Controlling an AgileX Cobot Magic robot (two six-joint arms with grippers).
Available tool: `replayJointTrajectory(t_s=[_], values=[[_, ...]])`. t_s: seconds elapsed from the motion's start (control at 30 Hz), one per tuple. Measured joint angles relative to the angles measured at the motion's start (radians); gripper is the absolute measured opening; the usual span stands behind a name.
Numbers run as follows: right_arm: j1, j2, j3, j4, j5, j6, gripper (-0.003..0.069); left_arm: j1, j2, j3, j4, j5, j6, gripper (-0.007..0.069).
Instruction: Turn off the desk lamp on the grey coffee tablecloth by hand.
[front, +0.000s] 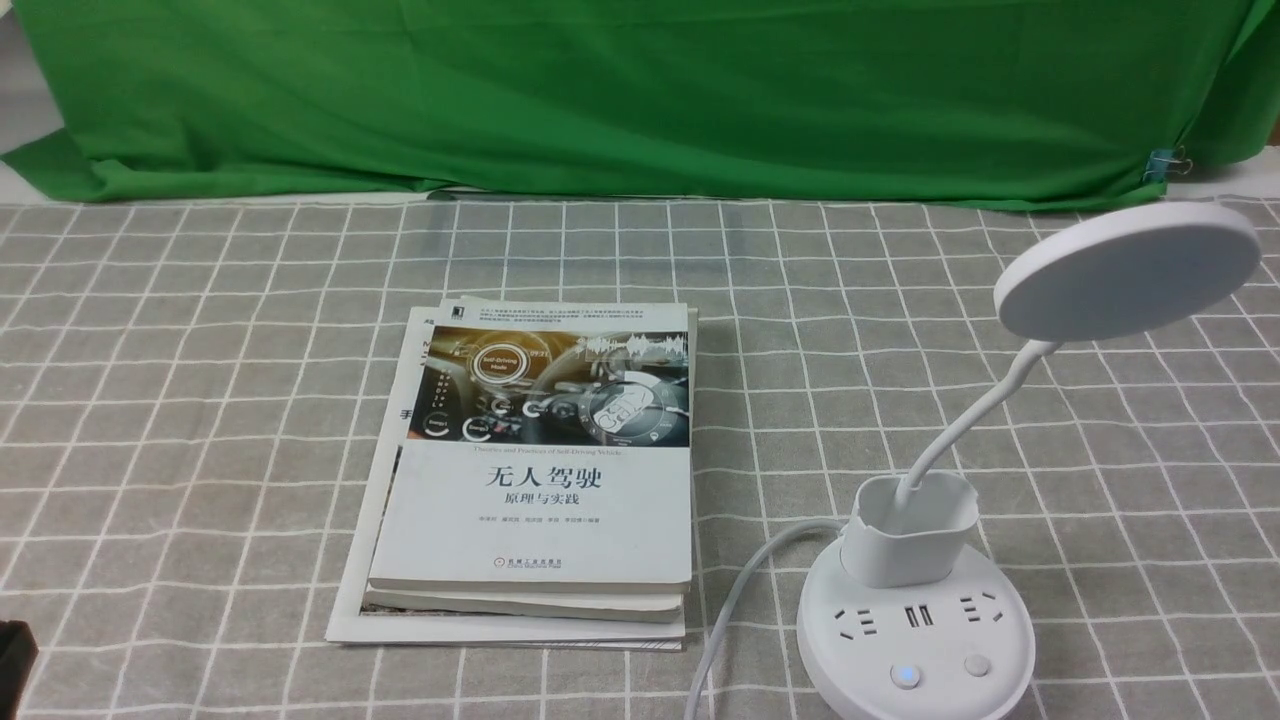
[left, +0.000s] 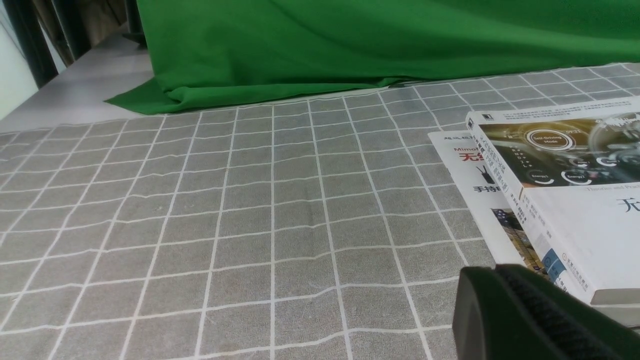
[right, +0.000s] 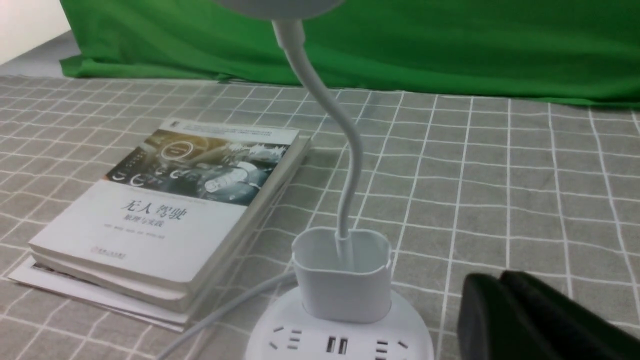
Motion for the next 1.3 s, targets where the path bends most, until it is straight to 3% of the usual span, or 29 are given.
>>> replayJointTrajectory(t_s=[0.6, 1.0, 1.3], values=[[-0.02, -0.016, 0.034, 0.0, -0.014, 0.0, 0.0091, 0.0, 0.0, 0.0, 0.0, 0.0, 0.0, 0.0001], [-0.279, -0.242, 0.149, 0.0, -0.025, 0.0, 0.0123, 0.0, 0.0, 0.0, 0.0, 0.0, 0.0, 0.0001], [-0.327, -0.265, 0.321, 0.0, -0.082, 0.005, 0.015, 0.0, 0.0, 0.0, 0.0, 0.0, 0.0, 0.0001]])
